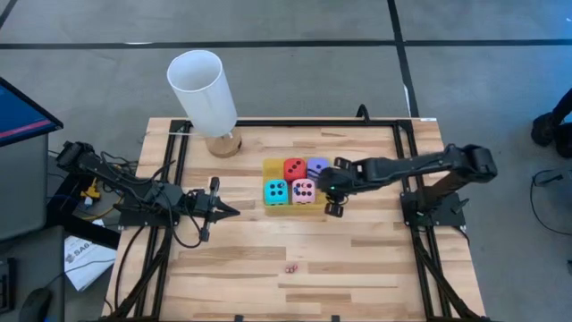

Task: Pick & Place Dice
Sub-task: Put the small purple dice into the yellow bin, then put the right small pink dice into the yellow bin

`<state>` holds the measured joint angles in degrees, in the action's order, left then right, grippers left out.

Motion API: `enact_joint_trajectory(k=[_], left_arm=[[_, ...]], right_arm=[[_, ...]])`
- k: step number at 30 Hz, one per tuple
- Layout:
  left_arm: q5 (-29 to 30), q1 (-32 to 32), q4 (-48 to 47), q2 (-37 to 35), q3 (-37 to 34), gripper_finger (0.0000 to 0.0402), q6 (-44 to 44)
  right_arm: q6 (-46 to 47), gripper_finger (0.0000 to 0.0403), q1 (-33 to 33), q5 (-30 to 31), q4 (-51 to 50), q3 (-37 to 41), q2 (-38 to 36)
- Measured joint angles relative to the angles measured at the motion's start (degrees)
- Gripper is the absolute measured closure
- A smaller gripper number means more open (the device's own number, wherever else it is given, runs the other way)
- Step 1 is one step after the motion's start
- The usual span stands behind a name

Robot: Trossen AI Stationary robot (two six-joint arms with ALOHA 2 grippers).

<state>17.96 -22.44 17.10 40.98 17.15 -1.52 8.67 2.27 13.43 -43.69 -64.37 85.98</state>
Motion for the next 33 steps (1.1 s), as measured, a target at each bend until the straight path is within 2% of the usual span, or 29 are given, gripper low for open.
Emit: enact_joint_trajectory(k=[5,17,28,33], left_arm=[[0.0,0.0,0.1,0.0,0.0,0.0402,-0.1],[0.0,0.0,0.7,0.0,0.0,0.0402,-0.2],[0.0,0.0,0.9,0.0,0.0,0.0402,-0.2],[0.0,0.0,0.9,0.0,0.0,0.0402,-0.2]], right_arm=[[1.8,0.0344,-0.6,0.1,8.8,8.8,-1.7],[-0.1,0.0332,-2.3,0.2,13.1,9.7,-1.2],[-0.1,0.0240,-3.2,0.2,13.0,9.7,-0.4],[-0.1,0.0224,-3.2,0.2,13.0,9.7,-0.4]])
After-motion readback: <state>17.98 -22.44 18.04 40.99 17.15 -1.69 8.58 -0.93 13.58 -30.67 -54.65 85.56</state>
